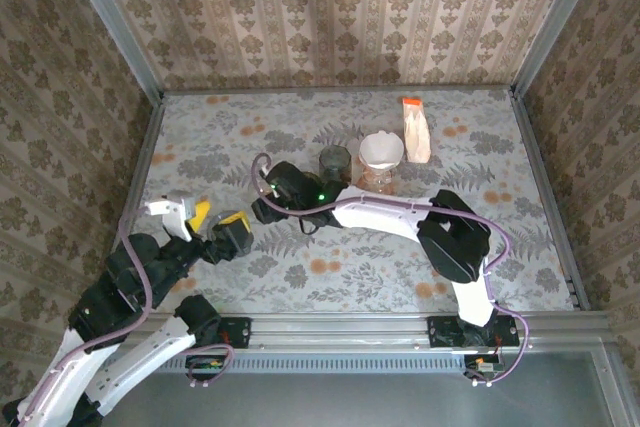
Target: Place the coffee filter in the dripper
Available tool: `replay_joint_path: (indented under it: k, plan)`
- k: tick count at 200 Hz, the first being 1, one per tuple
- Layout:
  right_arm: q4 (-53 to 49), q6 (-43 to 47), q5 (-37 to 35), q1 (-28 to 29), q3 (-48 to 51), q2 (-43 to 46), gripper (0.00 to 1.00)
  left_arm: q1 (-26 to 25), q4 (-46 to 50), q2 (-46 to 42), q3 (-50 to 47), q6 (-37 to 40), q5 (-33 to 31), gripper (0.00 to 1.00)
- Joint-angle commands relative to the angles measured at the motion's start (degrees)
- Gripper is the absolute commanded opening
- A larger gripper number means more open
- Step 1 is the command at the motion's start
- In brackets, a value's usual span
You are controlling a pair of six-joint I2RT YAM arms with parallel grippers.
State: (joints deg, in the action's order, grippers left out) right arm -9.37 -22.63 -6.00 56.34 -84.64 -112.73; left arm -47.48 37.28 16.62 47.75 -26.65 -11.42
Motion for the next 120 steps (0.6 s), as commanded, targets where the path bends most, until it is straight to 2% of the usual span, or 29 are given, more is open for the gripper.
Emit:
replay_joint_path:
  k: [1,53,120]
  plan:
    - [-2.1,-1.4,-2.5,0.7,-1.9,-2.7,0.73,0.3,-0.5,-0.7,-0.7,1.5,-1.3,1.0]
    - [-4.5,-1.6,-2.9,0.9,-8.0,-7.9,0.73,0.3,0.8,-0.7,0.1,1.5,-1.8,1.0]
    - [-3.3,-1.8,2.2,2.0,-16.6,-14.3,0.73,0.3,0.8,-0.7,0.5,2.1,-2.5,1.0]
